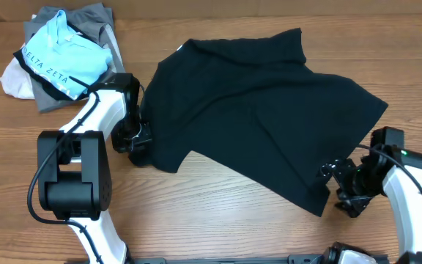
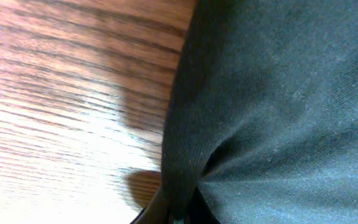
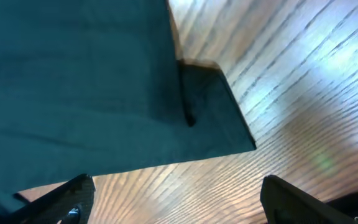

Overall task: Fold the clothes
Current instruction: 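Grasp the shirt's left hem with the left gripper, right gripper its right hem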

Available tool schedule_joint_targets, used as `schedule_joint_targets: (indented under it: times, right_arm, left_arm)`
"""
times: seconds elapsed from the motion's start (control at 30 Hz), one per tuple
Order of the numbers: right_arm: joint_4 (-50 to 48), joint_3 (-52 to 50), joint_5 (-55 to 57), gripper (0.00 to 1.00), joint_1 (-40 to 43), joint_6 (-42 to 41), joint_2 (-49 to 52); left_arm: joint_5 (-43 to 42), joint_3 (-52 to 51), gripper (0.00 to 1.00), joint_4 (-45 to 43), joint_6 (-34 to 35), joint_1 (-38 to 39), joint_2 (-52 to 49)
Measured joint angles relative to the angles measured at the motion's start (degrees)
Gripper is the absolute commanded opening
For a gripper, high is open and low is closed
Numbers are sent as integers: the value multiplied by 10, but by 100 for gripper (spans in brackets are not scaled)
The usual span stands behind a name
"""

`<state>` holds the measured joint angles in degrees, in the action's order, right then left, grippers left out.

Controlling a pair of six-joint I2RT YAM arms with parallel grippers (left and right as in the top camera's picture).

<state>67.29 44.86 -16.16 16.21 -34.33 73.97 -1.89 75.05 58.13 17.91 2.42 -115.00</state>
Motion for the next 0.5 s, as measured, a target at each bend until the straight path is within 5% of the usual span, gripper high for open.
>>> schedule_joint_targets:
  times: [0.17,0.5]
  right_arm:
    - [-10,-19,-2,73,-52,-7,31]
    - [-14,-52,42,82,-133,-84,37]
  left_arm:
    - [0,0,4,0,0,0,0]
    - [0,0,5,0,0,0,0]
